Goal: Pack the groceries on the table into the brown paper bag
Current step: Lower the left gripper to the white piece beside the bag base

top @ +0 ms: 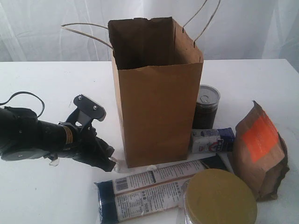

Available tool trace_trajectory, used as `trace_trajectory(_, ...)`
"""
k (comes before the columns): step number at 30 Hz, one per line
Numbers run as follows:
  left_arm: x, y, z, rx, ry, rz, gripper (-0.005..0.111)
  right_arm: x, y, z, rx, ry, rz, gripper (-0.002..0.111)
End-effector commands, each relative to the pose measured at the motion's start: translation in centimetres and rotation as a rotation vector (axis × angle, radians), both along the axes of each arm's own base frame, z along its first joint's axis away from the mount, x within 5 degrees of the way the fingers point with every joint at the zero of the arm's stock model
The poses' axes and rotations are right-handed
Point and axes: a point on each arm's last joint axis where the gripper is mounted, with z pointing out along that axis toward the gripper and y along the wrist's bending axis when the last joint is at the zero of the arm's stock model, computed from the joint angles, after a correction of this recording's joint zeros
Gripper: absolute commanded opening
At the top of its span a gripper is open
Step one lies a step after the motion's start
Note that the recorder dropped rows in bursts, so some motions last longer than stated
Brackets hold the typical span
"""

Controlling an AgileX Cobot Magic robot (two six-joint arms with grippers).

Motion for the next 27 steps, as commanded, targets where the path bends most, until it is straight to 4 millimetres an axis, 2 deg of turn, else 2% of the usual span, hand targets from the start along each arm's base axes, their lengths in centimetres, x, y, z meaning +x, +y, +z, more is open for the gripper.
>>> trace_trajectory(1, 0.0, -0.2, 0.1, -0.028, 0.002, -0.017, 0.05, 0.0, 0.0, -0.1, -0.005, -0.008, -0.004, 0.0)
trace_trajectory(14, 0.0, -0.2, 0.2, -0.04, 0.005, -0.009, 0.05, 0.0, 0.0, -0.1, -0.005, -0.008, -0.004, 0.0)
trace_trajectory(21, -0.2, 0.5, 2.4, -0.027, -0.029, 0.043, 0.05, 0.0, 0.0, -0.1, -0.005, -0.008, -0.004, 0.0)
trace_trajectory(27, -0.6, 0.4, 2.3, -0.068, 0.023, 0.064, 0.05, 0.0, 0.0, -0.1, -0.005, -0.008, -0.004, 0.0)
